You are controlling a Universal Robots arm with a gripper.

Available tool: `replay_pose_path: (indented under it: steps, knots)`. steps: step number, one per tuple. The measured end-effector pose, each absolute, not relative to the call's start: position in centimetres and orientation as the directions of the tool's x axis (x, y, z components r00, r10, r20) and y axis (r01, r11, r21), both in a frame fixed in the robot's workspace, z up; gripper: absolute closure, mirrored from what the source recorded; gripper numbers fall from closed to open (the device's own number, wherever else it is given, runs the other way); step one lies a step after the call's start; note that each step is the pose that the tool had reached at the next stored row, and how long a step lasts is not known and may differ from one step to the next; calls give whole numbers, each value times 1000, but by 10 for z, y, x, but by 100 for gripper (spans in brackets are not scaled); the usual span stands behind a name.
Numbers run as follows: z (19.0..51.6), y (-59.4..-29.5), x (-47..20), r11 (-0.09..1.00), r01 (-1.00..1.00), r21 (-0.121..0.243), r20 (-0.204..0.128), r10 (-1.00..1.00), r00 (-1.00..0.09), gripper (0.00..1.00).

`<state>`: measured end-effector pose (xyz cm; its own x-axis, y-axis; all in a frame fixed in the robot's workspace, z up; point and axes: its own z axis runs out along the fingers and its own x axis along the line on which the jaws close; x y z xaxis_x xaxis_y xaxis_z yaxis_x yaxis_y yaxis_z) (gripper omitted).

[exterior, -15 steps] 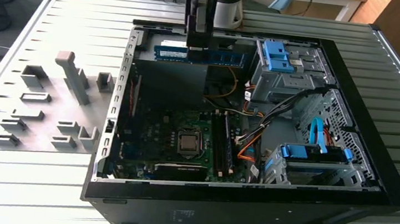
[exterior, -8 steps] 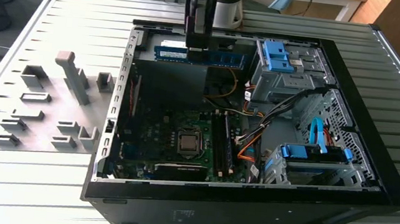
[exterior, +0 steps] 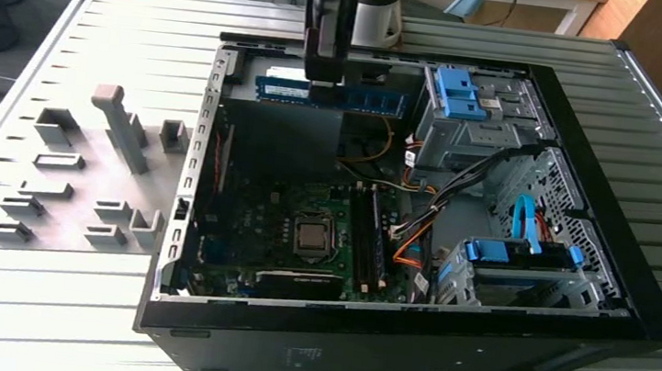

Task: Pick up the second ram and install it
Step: 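Insert the second ram into the second slot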

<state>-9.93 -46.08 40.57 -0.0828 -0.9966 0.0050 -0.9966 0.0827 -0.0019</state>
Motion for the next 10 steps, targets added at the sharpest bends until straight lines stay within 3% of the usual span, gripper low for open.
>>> replay_pose_path:
  steps: [10]
  knots:
    - [402,-461,-99,221,-975,-2,8,-975,-221,86]
